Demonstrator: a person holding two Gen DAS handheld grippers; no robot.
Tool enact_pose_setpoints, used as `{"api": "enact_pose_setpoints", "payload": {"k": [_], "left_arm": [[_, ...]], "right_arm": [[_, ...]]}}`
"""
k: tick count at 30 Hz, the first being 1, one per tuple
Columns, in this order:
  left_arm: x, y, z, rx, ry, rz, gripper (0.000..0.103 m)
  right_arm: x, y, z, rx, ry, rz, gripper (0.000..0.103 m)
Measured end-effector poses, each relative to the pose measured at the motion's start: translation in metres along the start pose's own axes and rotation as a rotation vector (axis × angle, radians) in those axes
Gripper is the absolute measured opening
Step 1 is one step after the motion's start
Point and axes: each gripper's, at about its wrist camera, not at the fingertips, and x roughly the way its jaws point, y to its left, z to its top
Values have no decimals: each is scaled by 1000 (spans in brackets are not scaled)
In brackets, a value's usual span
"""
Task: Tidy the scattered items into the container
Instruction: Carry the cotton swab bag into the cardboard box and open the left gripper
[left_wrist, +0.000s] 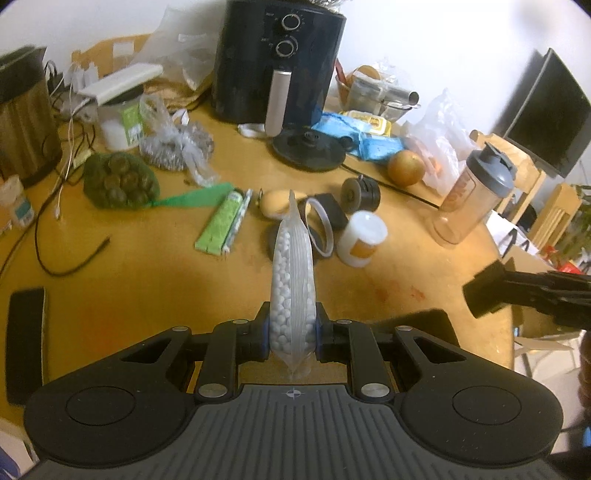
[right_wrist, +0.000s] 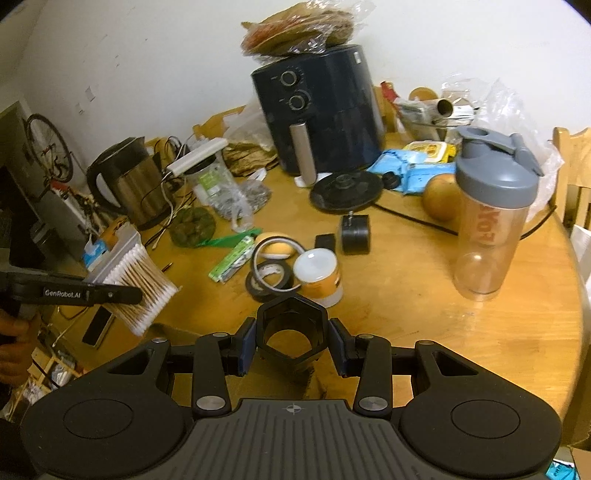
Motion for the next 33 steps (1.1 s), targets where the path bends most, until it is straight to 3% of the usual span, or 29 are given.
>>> {"api": "enact_pose_setpoints", "payload": {"k": [9, 18, 27, 33], "left_arm": [[1, 9, -23, -53, 69, -10, 21], [25, 12, -34, -125, 140, -56, 21], [56, 18, -45, -265, 179, -83, 22], [65, 14, -46, -209, 221, -8, 31]], "right_arm": [[10, 9, -3, -22, 33, 37, 44], [21, 24, -11, -54, 84, 65, 44], [23, 30, -11, -70, 92, 68, 44], [23, 29, -12, -67, 91, 62, 44]]}}
